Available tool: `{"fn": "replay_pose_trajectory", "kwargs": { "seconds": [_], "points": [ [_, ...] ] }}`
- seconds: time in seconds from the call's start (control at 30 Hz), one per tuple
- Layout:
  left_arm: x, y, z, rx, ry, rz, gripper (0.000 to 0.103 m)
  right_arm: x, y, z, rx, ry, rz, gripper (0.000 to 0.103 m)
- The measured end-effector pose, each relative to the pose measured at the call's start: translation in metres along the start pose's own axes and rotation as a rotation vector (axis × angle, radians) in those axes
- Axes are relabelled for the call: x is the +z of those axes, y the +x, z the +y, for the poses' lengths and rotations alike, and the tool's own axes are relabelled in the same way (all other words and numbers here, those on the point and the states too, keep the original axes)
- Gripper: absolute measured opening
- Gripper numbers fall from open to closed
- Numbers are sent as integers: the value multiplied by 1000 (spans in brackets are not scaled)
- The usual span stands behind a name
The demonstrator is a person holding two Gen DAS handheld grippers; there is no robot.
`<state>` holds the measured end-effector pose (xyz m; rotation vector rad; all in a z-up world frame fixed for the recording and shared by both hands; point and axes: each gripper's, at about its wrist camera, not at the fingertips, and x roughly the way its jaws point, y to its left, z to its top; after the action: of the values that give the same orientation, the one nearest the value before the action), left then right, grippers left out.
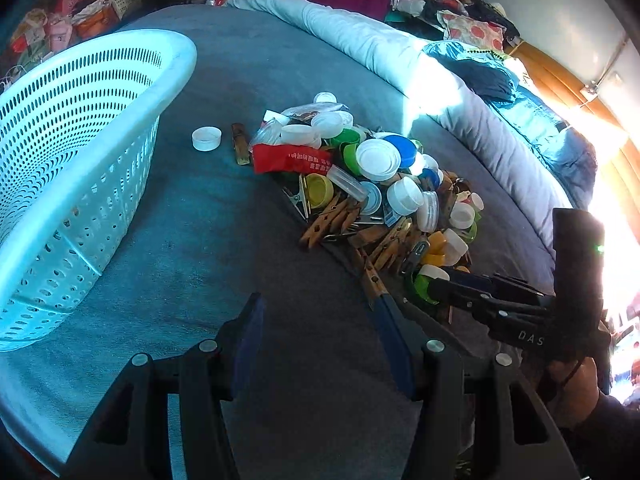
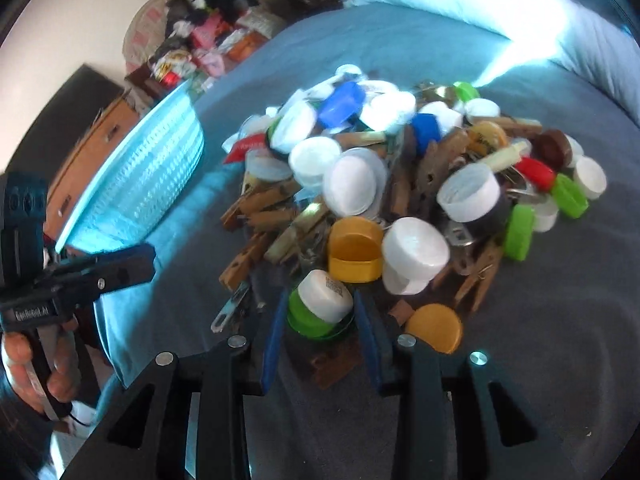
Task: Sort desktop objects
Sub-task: 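Move both open tools back over the heap of caps and clothespins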
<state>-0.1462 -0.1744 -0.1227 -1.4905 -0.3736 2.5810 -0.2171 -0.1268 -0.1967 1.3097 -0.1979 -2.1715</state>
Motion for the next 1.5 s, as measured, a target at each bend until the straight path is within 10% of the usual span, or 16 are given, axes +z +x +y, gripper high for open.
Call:
{"fn": "replay_pose_trajectory", "kwargs": {
  "seconds": [0.43,0.53,0.6,0.7,0.8,0.9,0.97,1.17,1.3,1.43,1.5],
  "points": [
    [2,13,-13,-29,17,-2,58,-3,-54,-9,104,104,-138,26],
    [5,22,-18,-29,11,11,58,-8,-53,-6,-58,25,-108,26],
    [6,26,-21,-39,8,20,58,-13,-50,-37,146,213,-96,24],
    [6,26,-27,-37,19,12,58,-19,-57,-51,-1,203,-118,14],
    [6,28,-31,-34,35,15,58,-28,-58,-72,110,306,-118,14],
    [6,32,-27,-26,19,20,58,-32,-62,-70,-49,220,-119,14],
    [6,34,-26,-21,12,23,58,-35,-67,-64,-162,115,-129,15],
    [5,42,-32,-35,25,13,58,-34,-52,-69,-132,28,-106,32],
    [6,47,-40,-40,35,-7,58,-27,-49,-70,-153,1,-134,64],
    [7,64,-41,4,48,19,56,-24,-38,-61,-172,-38,-120,63],
    [7,68,-43,24,62,8,34,-23,-34,-62,-164,-36,-102,57]
  ]
}}
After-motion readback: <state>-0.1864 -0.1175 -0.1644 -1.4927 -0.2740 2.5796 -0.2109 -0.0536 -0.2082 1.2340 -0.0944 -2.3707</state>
